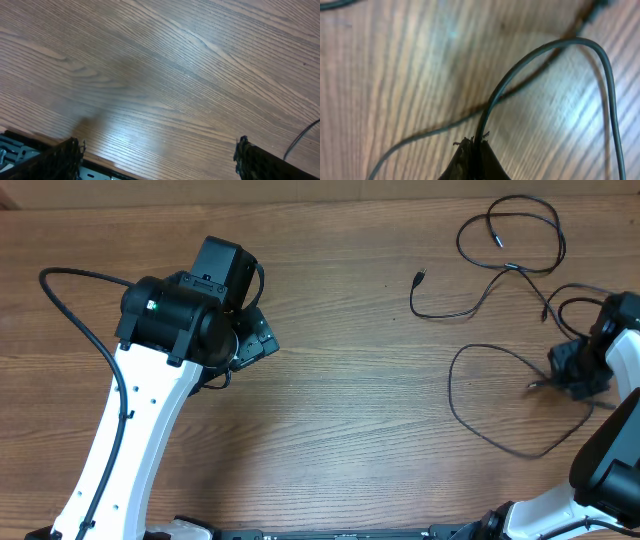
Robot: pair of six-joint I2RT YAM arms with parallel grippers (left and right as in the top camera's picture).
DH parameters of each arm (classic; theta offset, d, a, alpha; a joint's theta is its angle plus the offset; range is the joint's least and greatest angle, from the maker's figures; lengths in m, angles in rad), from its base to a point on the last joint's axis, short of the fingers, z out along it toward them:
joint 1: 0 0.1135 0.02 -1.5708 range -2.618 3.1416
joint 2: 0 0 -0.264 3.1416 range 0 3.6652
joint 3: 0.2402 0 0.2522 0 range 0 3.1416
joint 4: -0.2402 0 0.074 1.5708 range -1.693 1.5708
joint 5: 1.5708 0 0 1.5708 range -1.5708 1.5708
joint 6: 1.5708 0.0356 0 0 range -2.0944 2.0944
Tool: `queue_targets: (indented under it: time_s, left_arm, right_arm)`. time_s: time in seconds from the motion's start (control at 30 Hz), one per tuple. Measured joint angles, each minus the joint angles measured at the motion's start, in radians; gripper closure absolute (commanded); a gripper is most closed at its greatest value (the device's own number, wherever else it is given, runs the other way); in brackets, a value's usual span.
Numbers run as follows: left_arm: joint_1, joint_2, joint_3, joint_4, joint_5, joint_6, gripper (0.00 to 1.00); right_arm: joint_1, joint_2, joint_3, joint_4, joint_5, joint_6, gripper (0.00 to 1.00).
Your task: Untangle cables
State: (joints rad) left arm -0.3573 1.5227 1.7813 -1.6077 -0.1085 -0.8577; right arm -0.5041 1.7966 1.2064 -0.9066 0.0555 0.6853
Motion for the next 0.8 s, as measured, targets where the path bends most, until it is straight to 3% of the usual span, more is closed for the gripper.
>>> queue_targets:
  time_s: [0.47,0.73,0.8]
  left_arm:
    - [0.000,0.000,0.000,0.011,0.000,0.000,0.00]
    - [0.000,0.000,0.000,0.010,0.000,0.000,0.01]
    - [0.000,0.000,0.000,0.009,0.000,0.000,0.01]
  right_arm:
    - [0.038,0.000,0.000,0.118,0.000,-0.348,0.96]
    - [0.126,0.000,-0.003,0.108,0.050,-0.430,0.96]
    - [0.147,0.000,-0.003,0.107,0.063,-0.435,0.92]
